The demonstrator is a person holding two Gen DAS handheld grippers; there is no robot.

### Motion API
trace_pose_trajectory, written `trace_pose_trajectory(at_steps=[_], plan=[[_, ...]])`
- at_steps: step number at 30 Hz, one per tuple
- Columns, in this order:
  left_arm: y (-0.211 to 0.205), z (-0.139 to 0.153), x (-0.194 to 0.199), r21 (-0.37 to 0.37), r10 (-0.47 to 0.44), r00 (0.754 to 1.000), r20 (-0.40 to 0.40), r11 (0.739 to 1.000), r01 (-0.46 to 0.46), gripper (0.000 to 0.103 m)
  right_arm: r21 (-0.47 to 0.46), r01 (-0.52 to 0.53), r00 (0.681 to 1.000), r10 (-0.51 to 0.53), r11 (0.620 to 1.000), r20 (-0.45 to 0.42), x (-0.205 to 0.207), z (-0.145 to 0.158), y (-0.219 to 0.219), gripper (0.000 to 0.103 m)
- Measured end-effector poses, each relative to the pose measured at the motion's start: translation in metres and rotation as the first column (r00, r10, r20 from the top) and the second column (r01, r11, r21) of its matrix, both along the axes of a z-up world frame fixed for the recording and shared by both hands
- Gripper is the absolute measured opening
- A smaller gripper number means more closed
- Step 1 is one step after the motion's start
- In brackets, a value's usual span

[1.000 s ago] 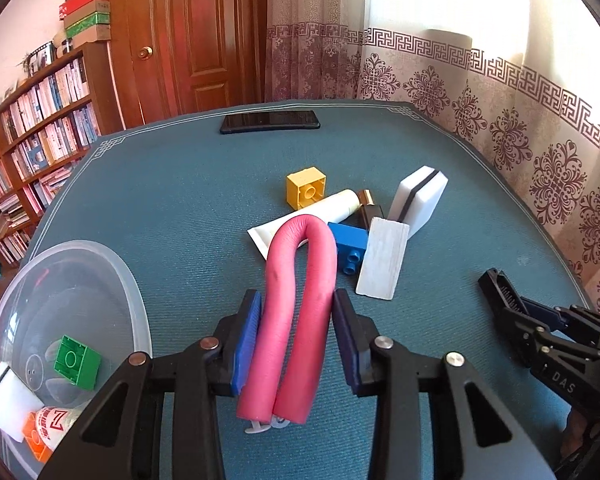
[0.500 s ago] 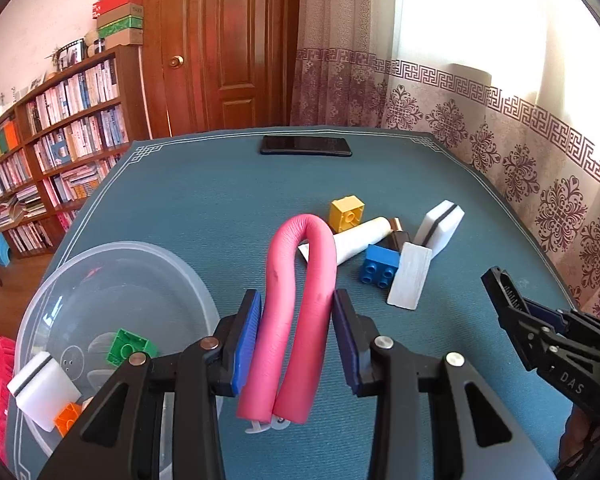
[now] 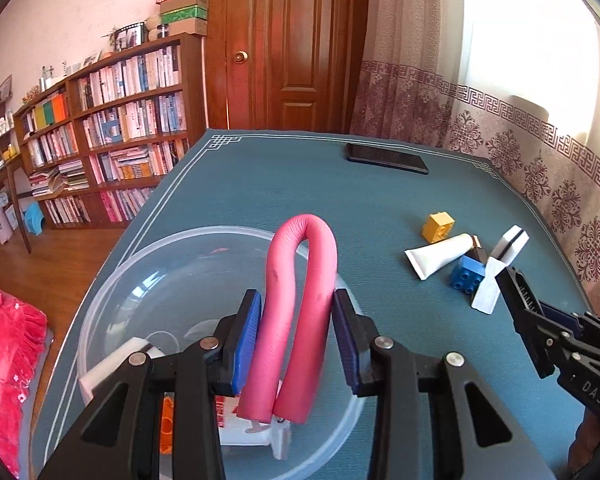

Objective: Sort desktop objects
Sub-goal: 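Carry the pink tube and black comb over the clear bowl and open both tools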

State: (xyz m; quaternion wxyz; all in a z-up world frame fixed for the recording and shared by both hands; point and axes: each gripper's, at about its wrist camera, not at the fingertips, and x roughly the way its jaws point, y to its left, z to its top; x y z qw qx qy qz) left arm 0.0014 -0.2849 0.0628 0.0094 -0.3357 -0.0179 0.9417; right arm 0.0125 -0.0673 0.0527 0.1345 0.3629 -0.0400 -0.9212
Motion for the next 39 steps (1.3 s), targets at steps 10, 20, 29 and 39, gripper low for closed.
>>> trace_pose_trajectory(at_steps=[10, 20, 29, 39], plan=[[-0.038, -0.009, 0.000, -0.002, 0.075, 0.997, 0.006, 0.997, -0.075, 0.041, 0.028, -0.119, 0.993, 0.119, 0.992, -0.008, -0.014, 0.005, -0.066, 0.032], [-0.068, -0.020, -0.003, 0.009, 0.126, 0.992, 0.032, 0.992, -0.126, 0.041, 0.061, -0.209, 0.978, 0.210, 0.976, -0.003, -0.024, 0.000, -0.123, 0.032], [-0.082, -0.028, -0.007, 0.022, 0.140, 0.989, 0.048, 0.990, -0.141, 0.041, 0.072, -0.238, 0.971, 0.237, 0.969, 0.025, -0.036, -0.009, -0.144, 0.032], [-0.081, -0.020, -0.002, -0.031, 0.156, 0.988, -0.001, 0.987, -0.156, 0.081, 0.065, -0.249, 0.967, 0.245, 0.966, 0.062, -0.047, -0.017, -0.154, 0.034]])
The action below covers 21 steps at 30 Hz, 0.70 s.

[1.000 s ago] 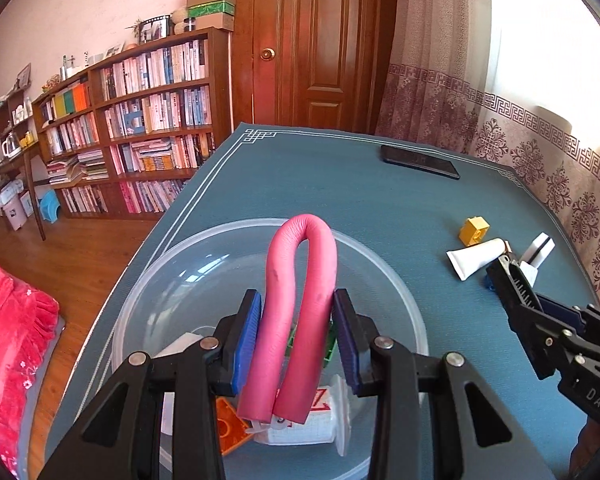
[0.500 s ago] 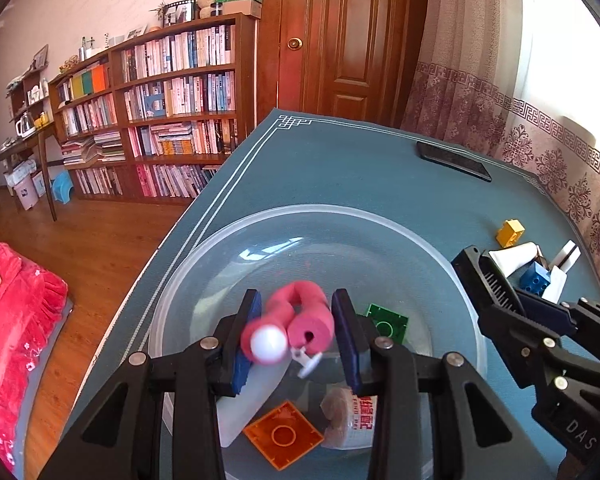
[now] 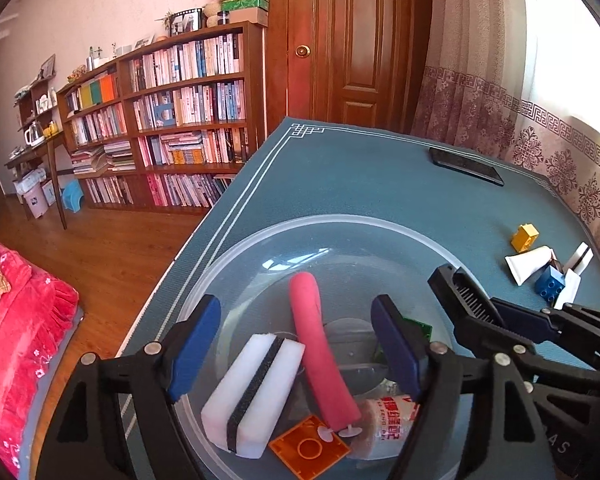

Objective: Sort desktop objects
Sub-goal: 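Carry the pink tube and black comb over the clear bowl and open both tools, then withdraw both tools from the bowl toward the blue brick and white card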

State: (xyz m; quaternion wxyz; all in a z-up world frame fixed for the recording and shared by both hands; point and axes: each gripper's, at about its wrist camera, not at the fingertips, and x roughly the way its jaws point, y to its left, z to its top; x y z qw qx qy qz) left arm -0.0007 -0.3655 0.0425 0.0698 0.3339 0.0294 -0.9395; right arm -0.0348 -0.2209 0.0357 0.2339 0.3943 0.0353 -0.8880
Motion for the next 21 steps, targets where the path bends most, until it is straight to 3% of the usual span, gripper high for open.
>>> trace_pose_trajectory(at_steps=[3, 7, 21], plan=[[-0.002, 0.002, 0.000, -0.003, 0.008, 1.000, -0.004, 1.000, -0.008, 0.082, -0.009, 0.000, 1.000, 0.000, 1.000, 0.005, -0.001, 0.000, 0.001, 0.048], [-0.004, 0.002, 0.000, 0.003, 0.020, 1.000, 0.001, 1.000, -0.020, 0.083, -0.020, -0.006, 1.000, 0.006, 1.000, 0.001, -0.001, 0.002, 0.002, 0.054], [0.001, 0.006, 0.005, -0.030, 0.037, 0.999, -0.008, 0.999, -0.037, 0.084, -0.050, -0.002, 1.000, 0.003, 0.999, 0.020, 0.002, 0.002, 0.013, 0.055]])
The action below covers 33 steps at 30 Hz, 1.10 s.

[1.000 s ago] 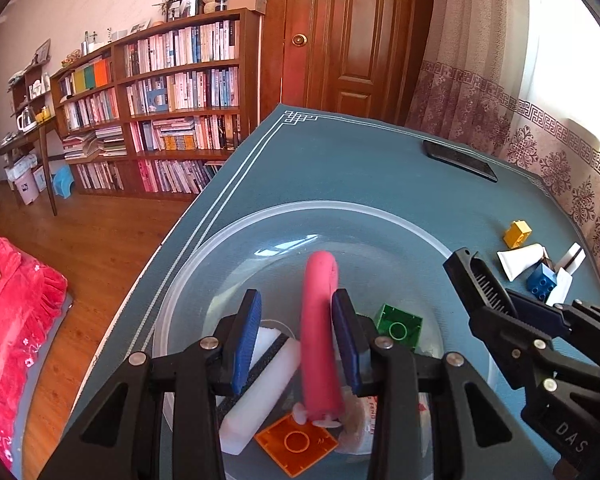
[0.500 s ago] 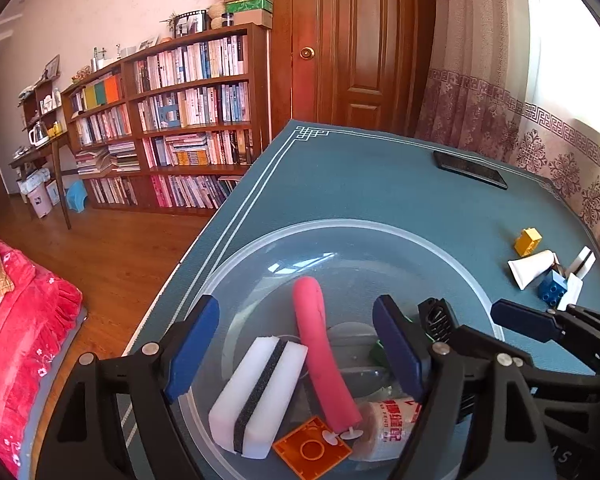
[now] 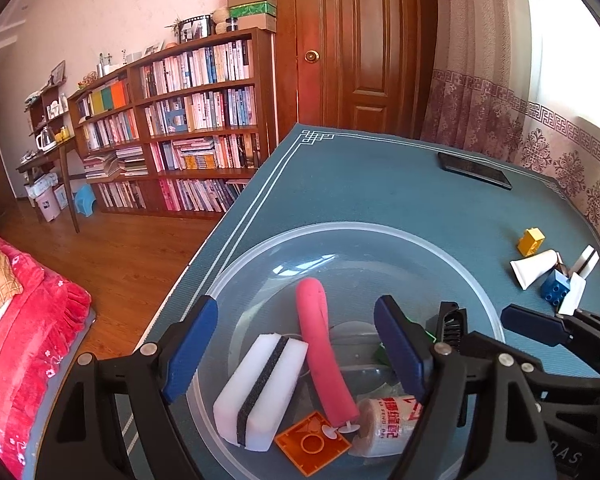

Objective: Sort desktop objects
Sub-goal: 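Withdraw both tools from the bowl toward the blue brick and white card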

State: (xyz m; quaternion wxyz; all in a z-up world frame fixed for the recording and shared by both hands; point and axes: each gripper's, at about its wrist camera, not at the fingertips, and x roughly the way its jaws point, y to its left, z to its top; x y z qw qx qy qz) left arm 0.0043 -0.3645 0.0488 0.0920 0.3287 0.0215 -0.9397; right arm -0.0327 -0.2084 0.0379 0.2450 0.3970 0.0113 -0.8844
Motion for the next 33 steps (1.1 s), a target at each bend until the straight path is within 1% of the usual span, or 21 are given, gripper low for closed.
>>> trace_pose_trajectory(at_steps=[13, 22, 27, 29, 33], plan=[[0.016, 0.008, 0.001, -0.019, -0.023, 1.000, -0.006, 1.000, 0.023, 0.085, -0.016, 0.055, 0.998, -0.055, 0.998, 0.013, 0.004, -0.002, 0.026, 0.055], [0.040, 0.012, 0.000, -0.029, -0.064, 0.998, -0.007, 0.998, 0.063, 0.087, -0.022, 0.100, 0.995, -0.100, 0.995, 0.018, 0.006, -0.005, 0.052, 0.055], [0.056, 0.014, -0.003, -0.038, -0.093, 0.996, -0.006, 0.995, 0.093, 0.092, -0.022, 0.138, 0.990, -0.138, 0.990, 0.022, 0.007, -0.007, 0.072, 0.055], [0.063, 0.015, -0.004, -0.045, -0.106, 0.994, -0.009, 0.993, 0.106, 0.097, -0.023, 0.151, 0.988, -0.151, 0.988, 0.024, 0.008, -0.007, 0.080, 0.055], [0.077, 0.017, -0.004, -0.060, -0.136, 0.991, -0.019, 0.989, 0.135, 0.102, -0.026, 0.183, 0.983, -0.182, 0.983, 0.028, 0.010, -0.010, 0.099, 0.055]])
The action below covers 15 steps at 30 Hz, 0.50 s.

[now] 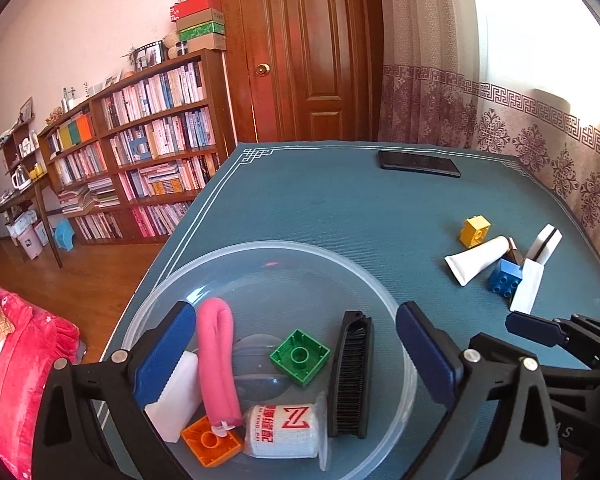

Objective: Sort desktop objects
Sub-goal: 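Withdraw both tools from the bowl toward the blue brick and white card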

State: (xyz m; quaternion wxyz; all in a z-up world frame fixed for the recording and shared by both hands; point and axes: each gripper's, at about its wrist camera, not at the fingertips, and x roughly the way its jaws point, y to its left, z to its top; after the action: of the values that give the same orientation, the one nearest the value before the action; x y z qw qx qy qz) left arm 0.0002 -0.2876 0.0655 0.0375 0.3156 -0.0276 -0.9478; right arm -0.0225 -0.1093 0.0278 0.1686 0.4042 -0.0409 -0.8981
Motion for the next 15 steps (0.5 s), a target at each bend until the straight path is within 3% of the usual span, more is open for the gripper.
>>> trace_pose_trajectory(at_steps=[15], plan=[[0.056, -0.001, -0.009, -0.015, -0.110, 0.994, 0.012, 0.994, 0.110, 0.102, -0.010, 0.149, 0.989, -0.149, 0.989, 0.022, 0.003, -0.009, 0.066, 0.055]])
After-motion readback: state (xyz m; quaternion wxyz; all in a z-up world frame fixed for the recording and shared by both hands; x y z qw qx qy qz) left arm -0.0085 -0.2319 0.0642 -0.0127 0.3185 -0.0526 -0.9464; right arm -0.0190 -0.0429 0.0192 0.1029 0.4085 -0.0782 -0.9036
